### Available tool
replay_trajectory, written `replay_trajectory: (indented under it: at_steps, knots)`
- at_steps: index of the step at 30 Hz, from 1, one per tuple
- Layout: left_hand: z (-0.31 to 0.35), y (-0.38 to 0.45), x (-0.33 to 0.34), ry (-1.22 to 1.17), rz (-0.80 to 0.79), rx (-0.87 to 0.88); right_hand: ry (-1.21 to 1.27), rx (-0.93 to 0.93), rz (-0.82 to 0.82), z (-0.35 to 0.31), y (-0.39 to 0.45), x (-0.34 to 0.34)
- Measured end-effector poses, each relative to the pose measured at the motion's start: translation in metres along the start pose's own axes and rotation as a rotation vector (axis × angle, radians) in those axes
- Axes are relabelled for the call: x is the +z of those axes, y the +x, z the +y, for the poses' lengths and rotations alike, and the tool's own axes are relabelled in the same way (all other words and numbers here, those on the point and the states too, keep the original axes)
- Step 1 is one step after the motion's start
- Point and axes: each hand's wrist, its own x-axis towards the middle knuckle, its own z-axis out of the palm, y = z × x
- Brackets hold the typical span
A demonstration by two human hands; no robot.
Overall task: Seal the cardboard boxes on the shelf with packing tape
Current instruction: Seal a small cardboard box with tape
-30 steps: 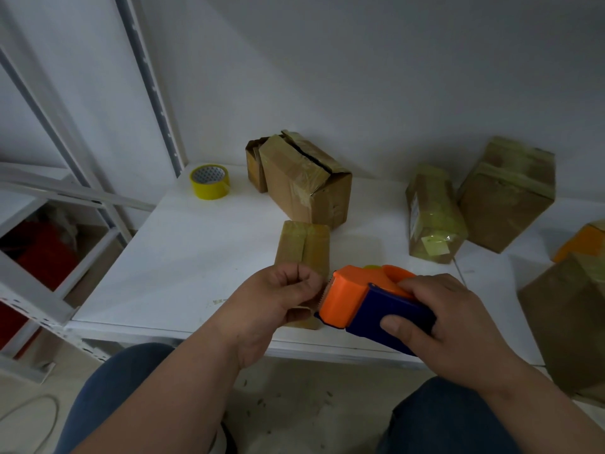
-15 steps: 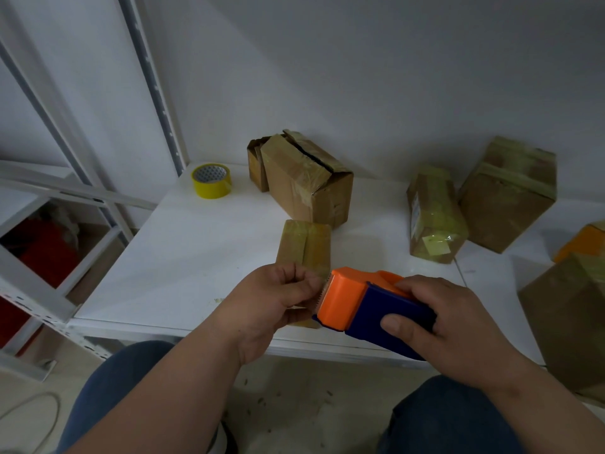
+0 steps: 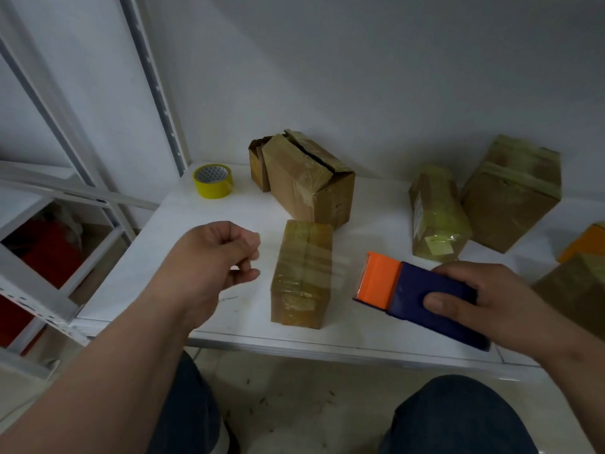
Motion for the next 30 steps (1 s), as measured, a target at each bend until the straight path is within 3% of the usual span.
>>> replay_trajectory:
  at_steps: [4, 11, 24, 27, 30]
  knots:
    - [-0.009, 0.007, -0.002, 0.051, 0.018, -0.054, 0.101, 0.122, -0.074, 0.004, 0.012, -0.006]
    - [-0.03, 0.022, 0.002, 0.11, 0.065, -0.197, 0.025, 0.263, -0.196, 0.01, 0.043, -0.001]
    - [-0.069, 0.03, 0.017, 0.123, 0.062, -0.398, -0.034, 0.376, -0.328, 0.029, 0.071, 0.027]
    - [-0.069, 0.032, 0.019, 0.309, 0.047, -0.36, 0.016, 0.396, -0.336, 0.031, 0.072, 0.036]
    - [-0.069, 0.036, 0.014, 0.72, -0.025, -0.205, 0.034, 0.396, -0.333, 0.034, 0.073, 0.035]
